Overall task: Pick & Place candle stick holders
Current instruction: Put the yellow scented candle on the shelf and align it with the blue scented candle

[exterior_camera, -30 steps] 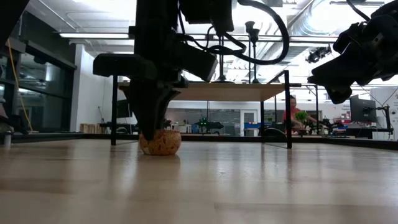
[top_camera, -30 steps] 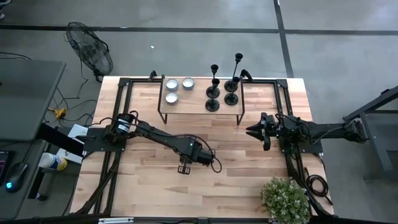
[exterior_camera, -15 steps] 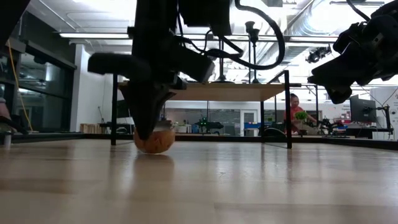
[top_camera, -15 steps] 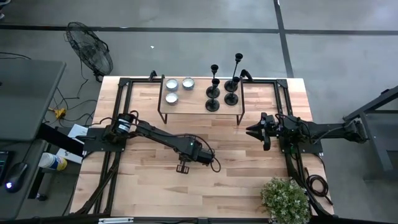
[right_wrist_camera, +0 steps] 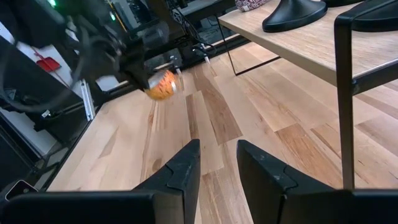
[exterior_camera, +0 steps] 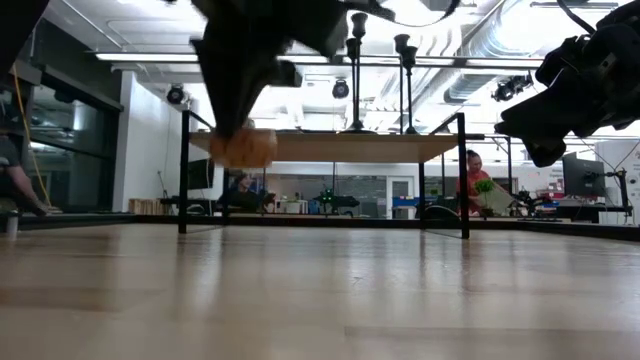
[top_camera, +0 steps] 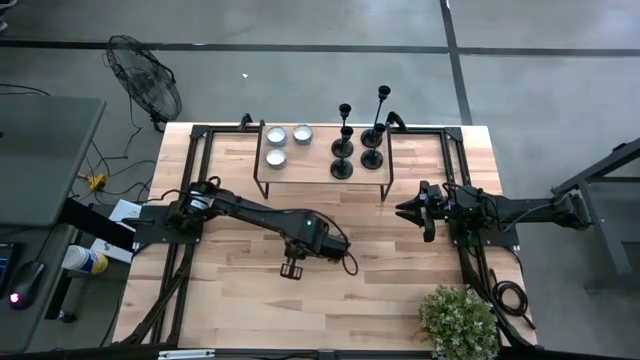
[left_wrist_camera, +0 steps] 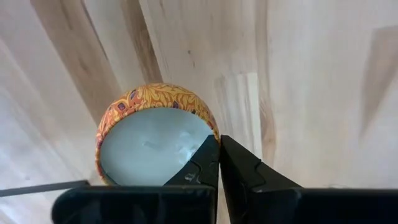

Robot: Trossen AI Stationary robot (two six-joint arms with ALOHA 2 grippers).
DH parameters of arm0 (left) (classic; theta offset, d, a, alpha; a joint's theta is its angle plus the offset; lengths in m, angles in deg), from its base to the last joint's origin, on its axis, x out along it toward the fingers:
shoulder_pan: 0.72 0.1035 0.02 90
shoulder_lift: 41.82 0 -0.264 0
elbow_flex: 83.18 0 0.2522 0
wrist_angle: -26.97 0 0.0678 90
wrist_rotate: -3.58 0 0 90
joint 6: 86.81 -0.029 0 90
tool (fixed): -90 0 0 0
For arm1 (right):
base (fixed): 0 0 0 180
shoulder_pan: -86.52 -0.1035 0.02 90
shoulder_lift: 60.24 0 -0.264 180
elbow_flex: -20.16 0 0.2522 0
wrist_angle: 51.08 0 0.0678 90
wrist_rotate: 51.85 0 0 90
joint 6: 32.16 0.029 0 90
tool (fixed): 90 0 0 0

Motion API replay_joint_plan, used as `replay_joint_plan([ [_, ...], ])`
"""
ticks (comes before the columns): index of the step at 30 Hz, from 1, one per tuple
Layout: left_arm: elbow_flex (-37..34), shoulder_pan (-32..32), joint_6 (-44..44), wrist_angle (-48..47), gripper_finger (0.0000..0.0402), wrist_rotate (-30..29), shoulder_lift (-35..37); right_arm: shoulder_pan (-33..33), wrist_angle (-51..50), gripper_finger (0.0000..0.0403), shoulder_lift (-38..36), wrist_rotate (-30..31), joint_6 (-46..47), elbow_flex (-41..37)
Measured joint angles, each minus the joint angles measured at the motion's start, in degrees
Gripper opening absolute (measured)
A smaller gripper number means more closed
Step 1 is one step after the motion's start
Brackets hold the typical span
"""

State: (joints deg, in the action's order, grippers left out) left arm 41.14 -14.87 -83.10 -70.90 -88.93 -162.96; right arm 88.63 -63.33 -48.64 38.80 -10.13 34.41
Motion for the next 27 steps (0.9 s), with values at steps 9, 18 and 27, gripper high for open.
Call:
replay_joint_plan([
  [9,10.8,3.1,-0.9,-5.5,0.0,-0.9,0.9,0.0,0.0,0.0098,0.0,0.0,0.0,0.0],
  [18,10.5,7.9,-2.0,-5.8,0.0,-5.2,5.7,0.0,0.0,0.0098,0.0,0.0,0.0,0.0],
  [27,10.5,12.3,-1.0,-5.9,0.0,-7.6,9.3,0.0,0.0,0.0098,0.0,0.0,0.0,0.0],
])
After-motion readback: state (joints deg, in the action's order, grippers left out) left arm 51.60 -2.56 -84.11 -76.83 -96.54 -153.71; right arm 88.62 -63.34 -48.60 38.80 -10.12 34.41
